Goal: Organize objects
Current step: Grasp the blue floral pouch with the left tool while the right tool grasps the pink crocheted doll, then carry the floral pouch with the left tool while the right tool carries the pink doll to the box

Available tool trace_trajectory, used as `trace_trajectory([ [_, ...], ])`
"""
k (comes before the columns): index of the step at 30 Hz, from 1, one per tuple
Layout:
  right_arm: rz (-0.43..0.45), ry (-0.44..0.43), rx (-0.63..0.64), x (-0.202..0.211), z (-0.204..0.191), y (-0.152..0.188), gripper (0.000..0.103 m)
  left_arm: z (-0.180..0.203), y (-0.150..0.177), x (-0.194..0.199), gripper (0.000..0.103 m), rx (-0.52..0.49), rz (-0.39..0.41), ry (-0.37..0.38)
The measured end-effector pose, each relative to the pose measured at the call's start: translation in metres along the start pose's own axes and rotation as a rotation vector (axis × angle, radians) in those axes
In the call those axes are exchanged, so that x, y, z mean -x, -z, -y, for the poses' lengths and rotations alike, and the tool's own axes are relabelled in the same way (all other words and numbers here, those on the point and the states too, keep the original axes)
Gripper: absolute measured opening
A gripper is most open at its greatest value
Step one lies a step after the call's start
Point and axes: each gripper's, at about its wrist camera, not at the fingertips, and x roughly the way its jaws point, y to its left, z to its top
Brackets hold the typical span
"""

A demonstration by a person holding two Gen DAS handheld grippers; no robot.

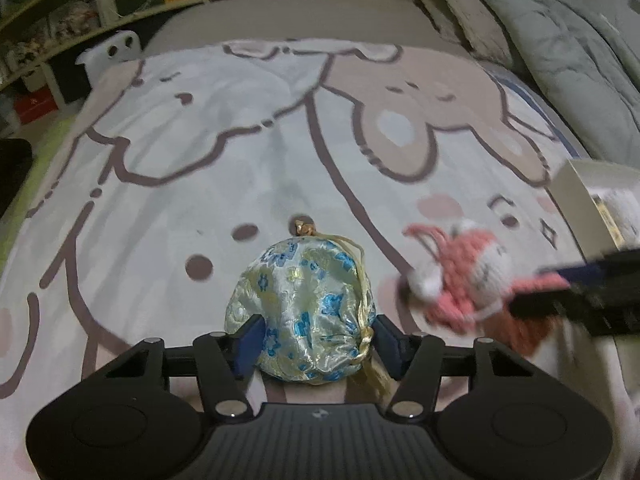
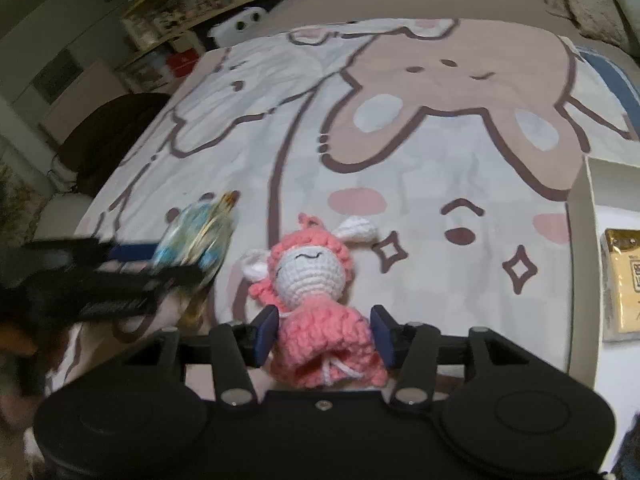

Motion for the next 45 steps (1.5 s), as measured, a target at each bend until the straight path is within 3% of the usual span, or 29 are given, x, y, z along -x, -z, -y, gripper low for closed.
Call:
trace_trajectory([
  [3,0.019,0.006,0.002,-0.003,0.002,-0.005,0.052,0.004,0.006,0.005,0.061,-0.028,-0.011,-0.011],
  [5,0.02,0.009,0.026,-0.006,0.002,-0.008,0.053,0.004,0.008,0.005,0.073,-0.033,-0.006,-0.024],
  [7,0.011,-0.005,0.058,-0.009,-0.001,-0.011,0.053,0.003,0.005,0.002,0.078,-0.024,0.005,-0.039],
  [13,-0.057,-0.009,0.165,-0.021,-0.01,-0.005,0.05,0.004,-0.003,-0.014,0.08,-0.001,0.004,-0.02],
  [18,-0.096,0.004,0.211,-0.024,-0.013,0.0,0.05,0.012,0.0,-0.024,0.08,-0.07,-0.024,-0.062],
  [22,-0.089,0.004,0.204,-0.024,-0.011,0.001,0.049,0.014,0.0,-0.028,0.077,-0.065,-0.032,-0.085],
  [32,-0.007,0.008,0.186,-0.012,-0.011,0.0,0.044,0.012,-0.004,-0.013,0.056,0.02,0.018,-0.084],
  [38,0.017,0.026,0.168,-0.003,-0.008,0.0,0.043,0.014,-0.002,-0.005,0.053,0.025,0.023,-0.073],
  [40,-0.005,0.024,0.182,-0.004,-0.009,0.001,0.043,0.015,0.0,-0.006,0.057,-0.003,-0.001,-0.059],
  [43,-0.023,0.03,0.185,-0.005,-0.01,0.004,0.043,0.012,0.004,-0.007,0.08,-0.017,-0.022,-0.062],
  [45,-0.031,0.032,0.191,-0.005,-0.011,0.004,0.044,0.007,0.003,-0.005,0.087,-0.018,-0.022,-0.067],
])
